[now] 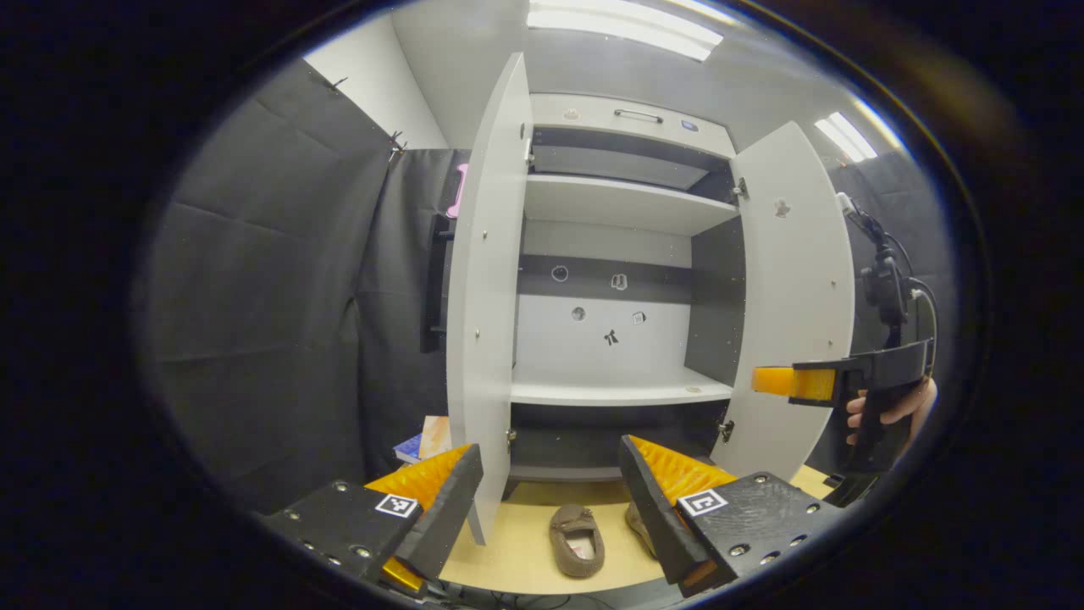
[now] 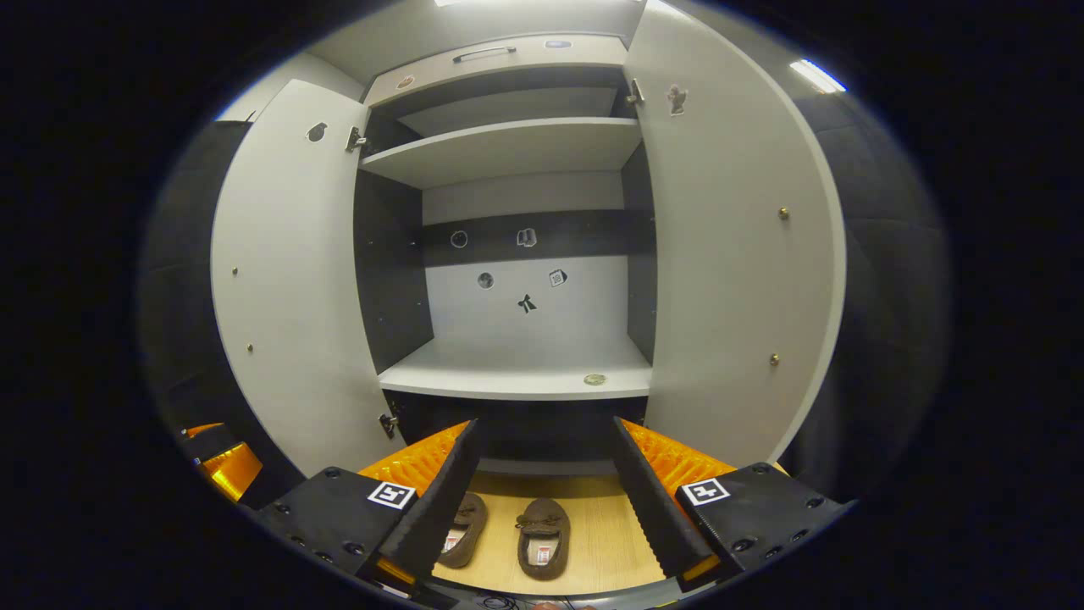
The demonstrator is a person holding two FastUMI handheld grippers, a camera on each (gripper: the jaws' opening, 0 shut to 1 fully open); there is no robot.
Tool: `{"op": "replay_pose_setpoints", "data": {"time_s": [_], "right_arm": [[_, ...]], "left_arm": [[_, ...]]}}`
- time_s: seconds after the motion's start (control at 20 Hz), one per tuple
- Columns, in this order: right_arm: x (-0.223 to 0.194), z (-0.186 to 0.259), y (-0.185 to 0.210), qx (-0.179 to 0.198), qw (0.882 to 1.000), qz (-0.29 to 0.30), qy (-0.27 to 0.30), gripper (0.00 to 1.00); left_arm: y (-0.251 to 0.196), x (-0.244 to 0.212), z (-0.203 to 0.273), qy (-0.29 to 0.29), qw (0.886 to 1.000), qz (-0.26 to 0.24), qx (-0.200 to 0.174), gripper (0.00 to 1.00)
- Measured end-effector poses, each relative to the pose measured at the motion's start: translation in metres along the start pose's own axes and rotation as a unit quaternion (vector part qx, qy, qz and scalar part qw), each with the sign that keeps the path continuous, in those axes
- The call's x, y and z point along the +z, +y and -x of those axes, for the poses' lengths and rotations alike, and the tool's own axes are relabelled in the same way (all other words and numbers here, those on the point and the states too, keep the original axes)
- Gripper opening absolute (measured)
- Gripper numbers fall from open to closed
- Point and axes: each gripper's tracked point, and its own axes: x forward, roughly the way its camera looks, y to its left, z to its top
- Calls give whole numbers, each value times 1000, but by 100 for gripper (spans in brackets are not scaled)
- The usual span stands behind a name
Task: Grab one shoe with the right hand and put it into the shoe cabinet, grab the other shoe with the left hand and put it into the shoe cabinet; then close the right door with the right hand and the left door with the left hand.
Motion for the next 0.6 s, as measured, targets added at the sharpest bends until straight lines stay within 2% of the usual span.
{"op": "replay_pose_setpoints", "data": {"time_s": [0.15, 0.2, 0.25, 0.4, 0.45, 0.6], "right_arm": [[-13, -17, 8, 9, 999, 19, 28, 98], [-22, -23, 12, 18, 999, 25, 38, 98], [-32, -31, 15, 26, 998, 35, 50, 98], [-75, -54, 25, 55, 992, 53, 99, 98], [-90, -59, 33, 72, 989, 52, 118, 98], [-139, -74, 45, 110, 976, 51, 179, 98]], "left_arm": [[-8, -3, -1, 3, 1000, -7, -4, 100], [-9, -3, -3, 4, 1000, -10, -4, 95], [-11, -3, -6, 4, 1000, -18, -3, 100], [-15, -13, -18, 25, 999, -46, 5, 100], [-19, -14, -22, 29, 999, -38, 3, 94], [-21, -19, -38, 37, 999, -9, 2, 94]]}}
